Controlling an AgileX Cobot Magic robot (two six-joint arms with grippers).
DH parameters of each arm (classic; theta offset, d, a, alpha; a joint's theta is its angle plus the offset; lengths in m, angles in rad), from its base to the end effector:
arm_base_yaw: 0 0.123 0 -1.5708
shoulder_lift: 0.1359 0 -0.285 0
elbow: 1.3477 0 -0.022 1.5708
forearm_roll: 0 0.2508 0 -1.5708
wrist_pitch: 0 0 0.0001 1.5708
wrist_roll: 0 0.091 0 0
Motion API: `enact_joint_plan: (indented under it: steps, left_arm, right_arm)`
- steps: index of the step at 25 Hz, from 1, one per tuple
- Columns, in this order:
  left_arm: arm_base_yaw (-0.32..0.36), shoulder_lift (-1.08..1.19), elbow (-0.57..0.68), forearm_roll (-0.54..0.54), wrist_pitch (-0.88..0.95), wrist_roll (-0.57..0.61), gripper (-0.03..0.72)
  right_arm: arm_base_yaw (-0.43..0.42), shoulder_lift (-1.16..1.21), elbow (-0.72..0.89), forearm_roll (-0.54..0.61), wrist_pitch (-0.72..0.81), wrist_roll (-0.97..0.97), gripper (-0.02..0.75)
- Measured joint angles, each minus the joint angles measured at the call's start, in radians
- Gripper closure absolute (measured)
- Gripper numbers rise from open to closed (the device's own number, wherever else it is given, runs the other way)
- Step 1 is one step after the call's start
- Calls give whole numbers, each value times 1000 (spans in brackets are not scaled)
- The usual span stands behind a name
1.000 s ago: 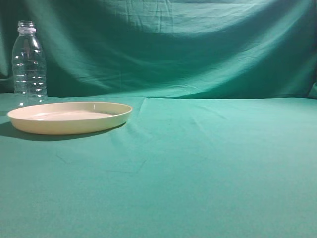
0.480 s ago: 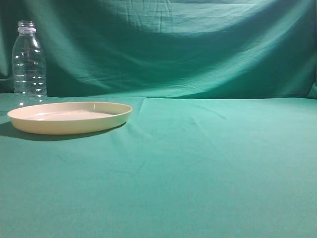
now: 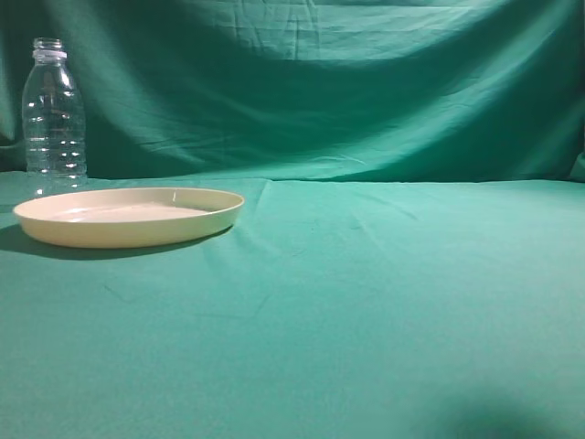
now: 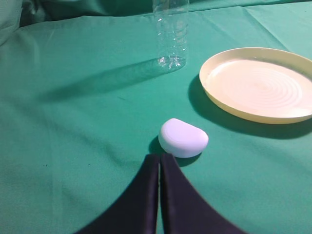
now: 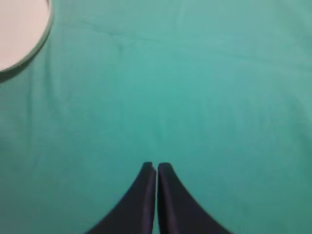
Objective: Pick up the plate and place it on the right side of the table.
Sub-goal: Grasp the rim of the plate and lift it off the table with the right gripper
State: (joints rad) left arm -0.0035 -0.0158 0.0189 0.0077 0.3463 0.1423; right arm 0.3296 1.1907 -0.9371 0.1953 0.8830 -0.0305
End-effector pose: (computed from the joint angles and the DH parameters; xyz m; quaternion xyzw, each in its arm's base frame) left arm 0.0530 0.0001 0.1765 0.0599 0.7912 0.0454 0.6069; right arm 0.2109 0.0866 0.3021 -0.1325 0.9533 0.1260 0.2404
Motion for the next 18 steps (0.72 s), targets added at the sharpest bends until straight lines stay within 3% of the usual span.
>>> enact_joint_plan:
  steps: [6, 10, 15, 18]
  left_arm:
    - [0, 0, 0, 0, 0, 0, 688]
    - [0, 0, 0, 0, 0, 0, 688]
    - [0, 0, 0, 0, 0, 0, 688]
    - [0, 0, 0, 0, 0, 0, 688]
  right_arm:
    - [244, 263, -229, -95, 6, 55, 738]
    - [361, 449, -396, -130, 7, 58, 738]
    - [396, 667, -598, -158, 9, 58, 738]
    - [396, 783, -699, -168, 9, 58, 639]
